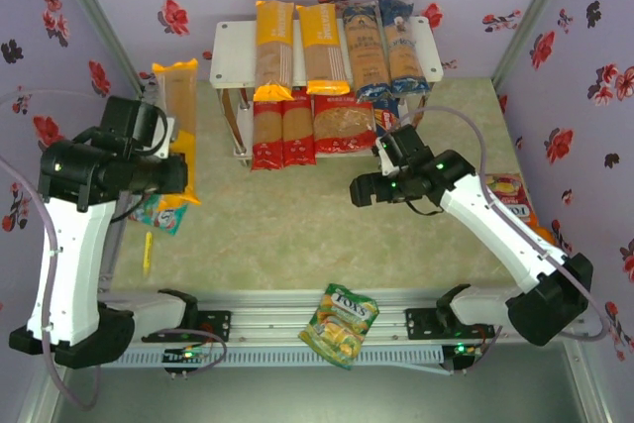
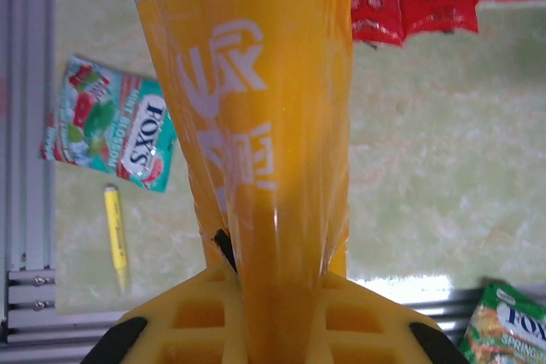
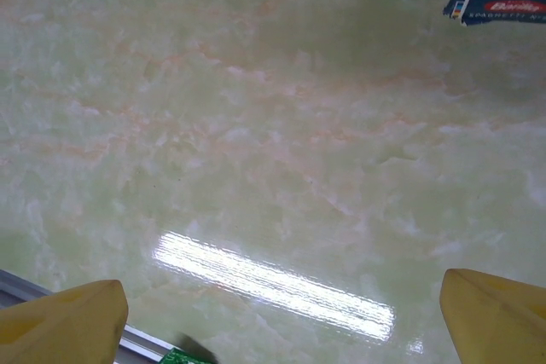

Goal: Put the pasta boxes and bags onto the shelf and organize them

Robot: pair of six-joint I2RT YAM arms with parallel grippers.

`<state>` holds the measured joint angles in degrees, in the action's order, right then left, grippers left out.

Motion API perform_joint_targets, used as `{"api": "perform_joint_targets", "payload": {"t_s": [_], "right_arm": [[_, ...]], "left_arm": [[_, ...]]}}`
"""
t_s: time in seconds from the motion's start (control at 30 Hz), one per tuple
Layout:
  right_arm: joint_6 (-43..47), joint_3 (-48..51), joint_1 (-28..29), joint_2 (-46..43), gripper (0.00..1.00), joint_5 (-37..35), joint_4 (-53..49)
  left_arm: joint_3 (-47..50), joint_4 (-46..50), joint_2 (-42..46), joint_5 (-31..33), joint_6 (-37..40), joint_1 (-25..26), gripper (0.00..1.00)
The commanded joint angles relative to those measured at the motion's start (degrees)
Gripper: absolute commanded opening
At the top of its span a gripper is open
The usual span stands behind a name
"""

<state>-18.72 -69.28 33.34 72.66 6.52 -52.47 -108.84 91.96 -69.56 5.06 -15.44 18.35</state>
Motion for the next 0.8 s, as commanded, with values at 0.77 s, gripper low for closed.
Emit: {"api": "perform_joint_targets", "payload": {"t_s": [0.77], "right_arm": [[4.2, -11.4, -1.3, 11.2, 0.95, 5.2, 0.7]], "left_arm": [[-40.2, -8.9, -32.8, -14.8, 9.1, -5.9, 0.0]]}}
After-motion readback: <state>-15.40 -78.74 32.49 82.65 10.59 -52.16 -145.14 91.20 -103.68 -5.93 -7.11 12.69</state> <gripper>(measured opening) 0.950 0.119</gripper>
